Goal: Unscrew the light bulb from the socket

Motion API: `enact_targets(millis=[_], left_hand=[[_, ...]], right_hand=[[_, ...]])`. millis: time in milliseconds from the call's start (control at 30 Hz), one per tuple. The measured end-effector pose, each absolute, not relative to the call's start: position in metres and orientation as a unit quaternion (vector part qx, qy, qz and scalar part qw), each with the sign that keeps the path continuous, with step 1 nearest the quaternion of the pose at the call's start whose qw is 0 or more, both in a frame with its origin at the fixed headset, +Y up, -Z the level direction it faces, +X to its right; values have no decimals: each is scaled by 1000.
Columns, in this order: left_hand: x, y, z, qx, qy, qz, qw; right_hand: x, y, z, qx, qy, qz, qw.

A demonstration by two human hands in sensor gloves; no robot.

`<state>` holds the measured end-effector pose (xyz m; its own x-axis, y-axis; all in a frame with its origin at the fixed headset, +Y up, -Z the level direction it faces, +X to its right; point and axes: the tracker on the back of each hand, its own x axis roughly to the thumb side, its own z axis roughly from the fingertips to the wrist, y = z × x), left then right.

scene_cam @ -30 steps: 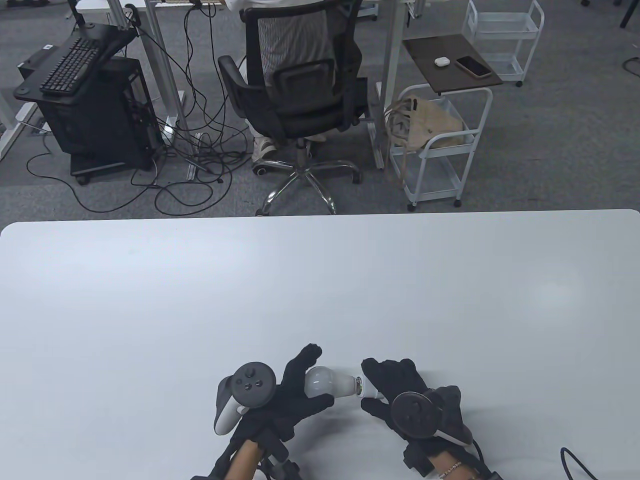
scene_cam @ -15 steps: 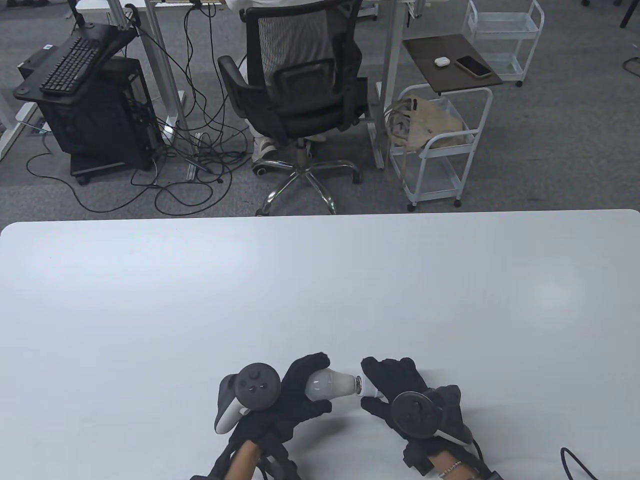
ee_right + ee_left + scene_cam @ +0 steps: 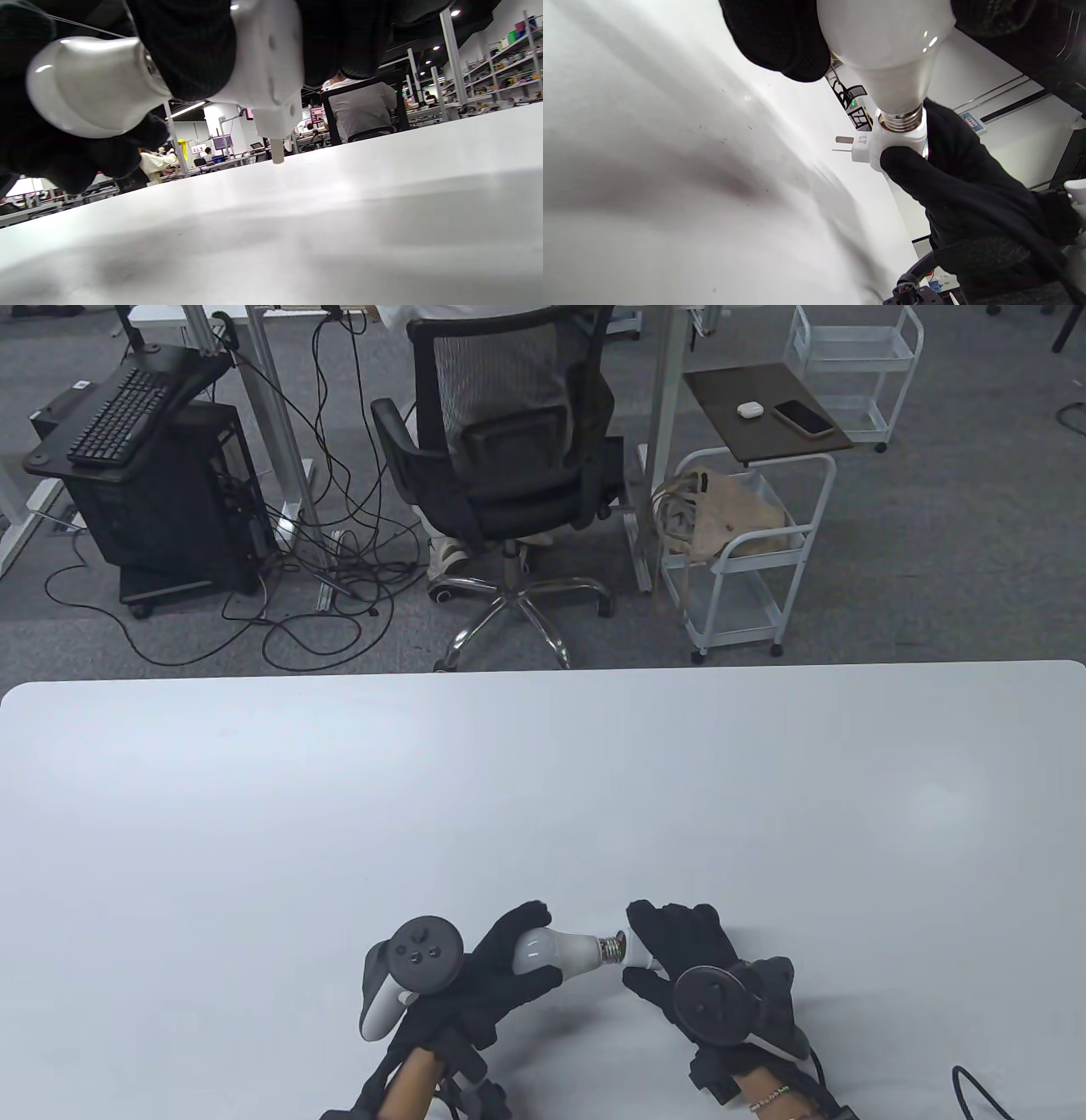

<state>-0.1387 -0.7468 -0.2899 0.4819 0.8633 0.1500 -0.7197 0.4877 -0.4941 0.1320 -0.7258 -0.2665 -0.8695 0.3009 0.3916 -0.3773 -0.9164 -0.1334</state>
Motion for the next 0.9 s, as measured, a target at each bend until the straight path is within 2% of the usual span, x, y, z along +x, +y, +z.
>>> enact_targets(millis=[200,467,633,900], left_hand=[[-144,-744,-291,-129,-150,428,882],[-159,-735,-294,-38,-53,369,927],[-166,-730,-318,-37,21,310,950],[-172,-737,-363,-84,136,205,966]], right_hand=[[140,-726,-270,158,-100,958,215],[144,-725,-273,149,-96,953,248],[146,-725,-273,145,-96,952,253],[146,-725,-275,145,-89,950,261]])
